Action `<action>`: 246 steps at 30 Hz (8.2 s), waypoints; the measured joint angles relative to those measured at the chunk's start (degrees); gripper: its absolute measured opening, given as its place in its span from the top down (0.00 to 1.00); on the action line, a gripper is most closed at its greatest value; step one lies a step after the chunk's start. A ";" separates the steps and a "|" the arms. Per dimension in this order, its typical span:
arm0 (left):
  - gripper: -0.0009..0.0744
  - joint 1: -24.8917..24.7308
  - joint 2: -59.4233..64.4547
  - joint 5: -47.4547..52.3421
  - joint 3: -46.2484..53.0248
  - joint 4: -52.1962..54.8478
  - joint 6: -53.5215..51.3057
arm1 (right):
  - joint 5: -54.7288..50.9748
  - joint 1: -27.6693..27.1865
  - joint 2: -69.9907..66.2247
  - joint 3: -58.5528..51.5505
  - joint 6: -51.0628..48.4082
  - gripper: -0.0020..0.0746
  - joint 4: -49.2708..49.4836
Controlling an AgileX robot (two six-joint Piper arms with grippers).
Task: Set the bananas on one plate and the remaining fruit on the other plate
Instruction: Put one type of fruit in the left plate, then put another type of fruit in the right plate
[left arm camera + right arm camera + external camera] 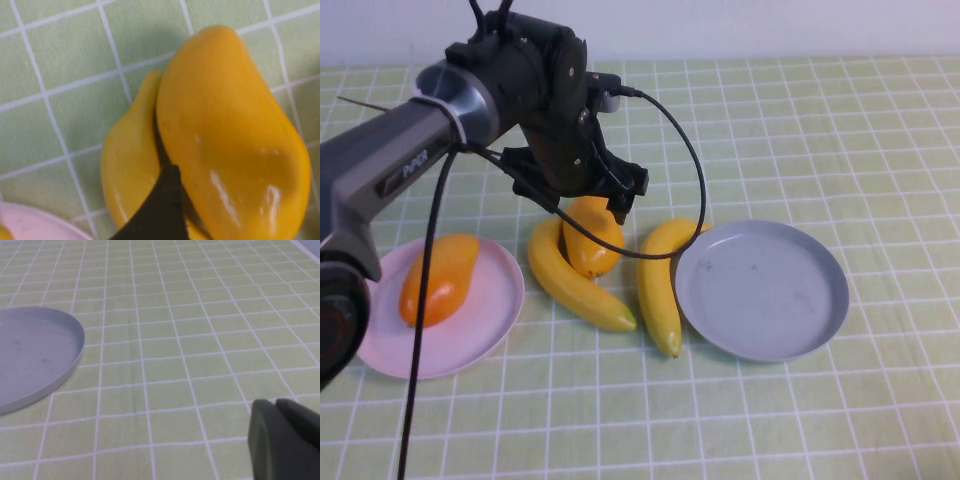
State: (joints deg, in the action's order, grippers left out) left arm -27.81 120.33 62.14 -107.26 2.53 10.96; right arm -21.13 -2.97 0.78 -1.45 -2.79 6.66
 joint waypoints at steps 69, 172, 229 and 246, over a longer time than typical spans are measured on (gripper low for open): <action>0.25 4.55 -21.33 -1.31 32.61 8.29 -5.75 | 0.00 0.00 0.00 0.00 0.00 0.99 0.00; 0.99 26.81 -120.94 -61.45 108.59 -5.08 -15.71 | 0.00 0.00 0.00 0.00 0.00 0.99 0.00; 0.99 26.81 -120.97 -40.67 108.69 -5.08 -14.61 | 10.90 0.00 0.00 0.00 -3.26 0.99 36.14; 0.99 26.81 -120.97 -40.67 108.69 -5.08 -14.61 | -19.59 0.00 -26.57 27.82 -8.18 0.99 33.69</action>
State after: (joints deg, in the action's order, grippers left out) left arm -1.01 -0.64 21.47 1.43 -2.55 -3.65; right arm -40.71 -2.97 -25.79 26.36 -10.97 40.35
